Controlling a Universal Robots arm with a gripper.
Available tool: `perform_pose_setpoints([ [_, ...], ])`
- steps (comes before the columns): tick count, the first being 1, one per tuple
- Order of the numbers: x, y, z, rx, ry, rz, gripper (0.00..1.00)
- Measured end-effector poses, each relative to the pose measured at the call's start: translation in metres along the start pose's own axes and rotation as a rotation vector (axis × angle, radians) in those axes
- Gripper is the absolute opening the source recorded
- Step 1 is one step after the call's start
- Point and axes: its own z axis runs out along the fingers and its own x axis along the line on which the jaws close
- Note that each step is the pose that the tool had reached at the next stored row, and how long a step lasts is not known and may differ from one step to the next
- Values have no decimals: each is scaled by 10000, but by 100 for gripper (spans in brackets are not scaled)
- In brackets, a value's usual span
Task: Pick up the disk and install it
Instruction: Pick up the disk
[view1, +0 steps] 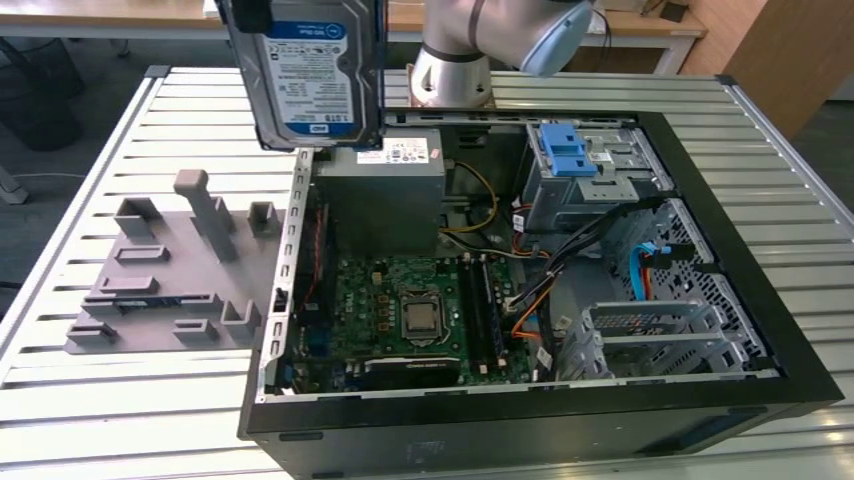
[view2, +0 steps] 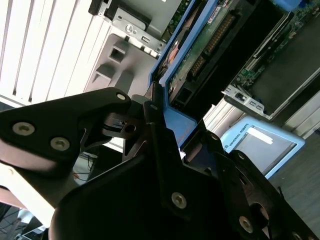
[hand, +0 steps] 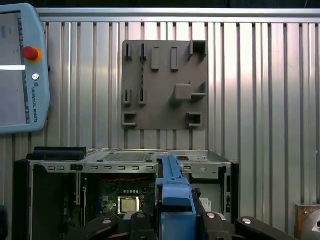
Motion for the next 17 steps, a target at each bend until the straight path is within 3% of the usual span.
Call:
perform_pose_setpoints([
  [11,9,-466,6,1,-1,-1,36],
  [14,14,-528,10,10,-2,-1,36],
  [17,25,-544,12,118,-2,-2,36],
])
